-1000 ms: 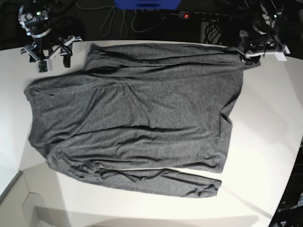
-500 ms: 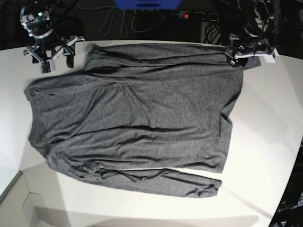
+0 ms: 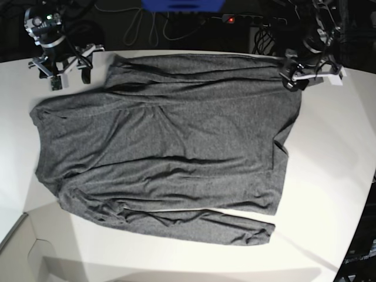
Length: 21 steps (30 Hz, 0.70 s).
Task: Layout the t-shirt on the table in an organized manner, then fold the t-shirt properly
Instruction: 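Grasp the grey shirt's edge corners with both grippers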
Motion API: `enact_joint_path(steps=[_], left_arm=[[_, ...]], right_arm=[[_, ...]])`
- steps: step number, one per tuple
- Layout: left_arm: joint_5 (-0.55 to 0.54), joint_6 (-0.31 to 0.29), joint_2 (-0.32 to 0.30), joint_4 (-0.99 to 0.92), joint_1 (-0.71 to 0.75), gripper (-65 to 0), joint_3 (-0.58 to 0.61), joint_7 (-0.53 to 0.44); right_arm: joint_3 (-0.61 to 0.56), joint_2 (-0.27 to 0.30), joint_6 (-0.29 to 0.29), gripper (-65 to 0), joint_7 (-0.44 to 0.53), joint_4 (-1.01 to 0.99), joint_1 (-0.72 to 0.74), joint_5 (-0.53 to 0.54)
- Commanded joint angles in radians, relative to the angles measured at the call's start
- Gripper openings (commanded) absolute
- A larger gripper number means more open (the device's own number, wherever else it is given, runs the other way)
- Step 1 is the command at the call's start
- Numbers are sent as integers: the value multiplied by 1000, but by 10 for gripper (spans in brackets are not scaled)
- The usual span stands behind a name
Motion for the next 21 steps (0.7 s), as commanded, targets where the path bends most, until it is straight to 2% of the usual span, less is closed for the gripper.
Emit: enact_joint_path(steps=[1,9,15,21], left_arm=[[-7,-4,-2,-3,-10,-208,-2,-1],[-7,-4,-5,-79,-25,-422,-2,-5],[-7,-4,-3,-118,-25,-468,-2,-5],[-7,-6,-2,-155,-48,-487,-2,-4]], right_arm=[[2,3,-4,-284,21,15,-2,13],[-3,15,-4,-282,21,15,-2,11],[-81,12,-4,-281,15,15,-34,11],[-135,9,-4,-281,-95,15,-31,11]])
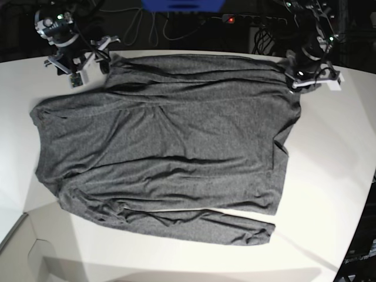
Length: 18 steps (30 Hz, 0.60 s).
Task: Layout the t-shirt on the table in an organized manner, then fold the t-shirt properly
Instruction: 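Grasp the grey shirt's edge corners with both grippers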
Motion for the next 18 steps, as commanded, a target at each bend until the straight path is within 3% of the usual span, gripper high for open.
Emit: enact_joint_path(steps=[1,5,9,18], left_arm=[[26,22,3,-19,14,-487,3,55],[26,22,3,-30,14,-506,3,54],[26,22,0,-31,14,-650,3,55],[25,22,4,-21,20,-648,2,57]], right_arm=[[-5,1,-4,-281,16,16,-1,14],[-22,-13,-4,-281,16,16,-3,17],[-23,-20,-4,-281,16,17,-1,19],[-40,-28,-4,-281,16,14,4,20]])
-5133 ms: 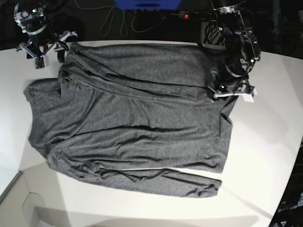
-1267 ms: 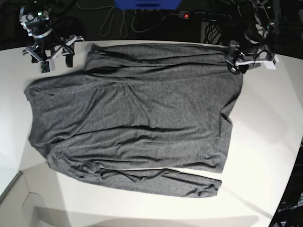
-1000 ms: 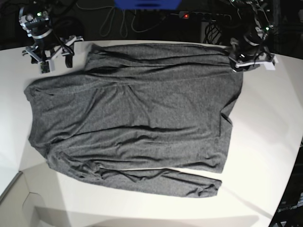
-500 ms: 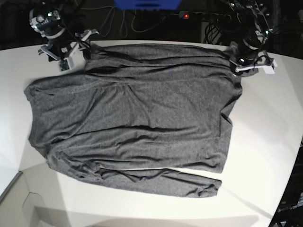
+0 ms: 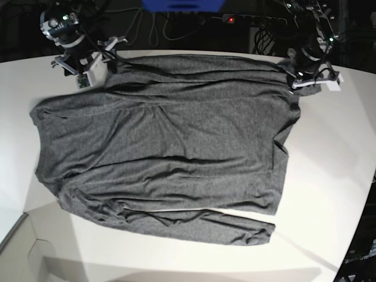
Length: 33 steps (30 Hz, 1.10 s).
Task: Layout the t-shirt on the table in an organized manner, then fold the t-shirt properly
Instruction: 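Grasp the grey shirt's edge corners with both grippers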
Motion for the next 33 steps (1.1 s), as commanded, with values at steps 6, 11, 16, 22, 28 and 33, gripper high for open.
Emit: enact_joint_path(steps=[6,11,16,22,28,33], left_arm=[[30,28,9,-4,20,-648,3,62],[-53,28,0,3,34,-648,1,62],[-73,28,-26,3,36,-648,0,62],[-73,28,-32,88,43,-648,-2,62],[-73,36,-32,209,30,-648,-2,62],[-73,36,-37,234,-15,-648,-2,62]], right_arm=[[-51,-7,-4,-281,18,-3,4,19],[-51,-7,-4,-281,20,-78,27,15],[-54,-7,-4,-296,20,-87,25,16],[-51,-7,-4,-638,20,-49,23,16],[-48,-4,-4,-650,20,68,31,16],[-25,-4,-4,-650,21,83,63,16]])
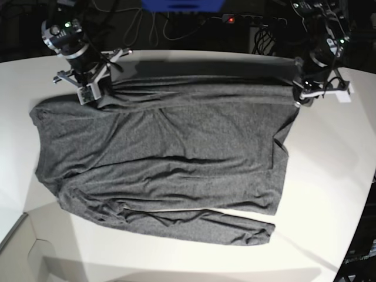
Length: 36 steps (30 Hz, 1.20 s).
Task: Layout the t-shirt on the table in an organized manner, then fold the t-shirt properly
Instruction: 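Grasp the grey shirt's edge corners with both grippers, then lift the shirt edge with both grippers and pull it outward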
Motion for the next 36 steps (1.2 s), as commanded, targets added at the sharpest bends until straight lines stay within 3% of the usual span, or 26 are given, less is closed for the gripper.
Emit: enact_joint_path(steps=[1,10,19,26,36], left_arm=[[-5,-2,-23,18,-19,-648,-4,-13],[4,0,-37,1,-145,-648,1,-13],[3,0,-34,-128,-239,-648,3,-13],[4,0,-37,-249,-351,-648,1,-13],[4,0,-57,-404,-469,-648,4,-13]], right_arm=[[10,1,-5,-650,25,18,9,12],[8,3,-5,-650,24,17,91,12],[7,3,-5,-650,24,6,207,9],[4,7,-5,-650,24,-111,287,7],[-30,72,-5,-650,24,-244,382,6]])
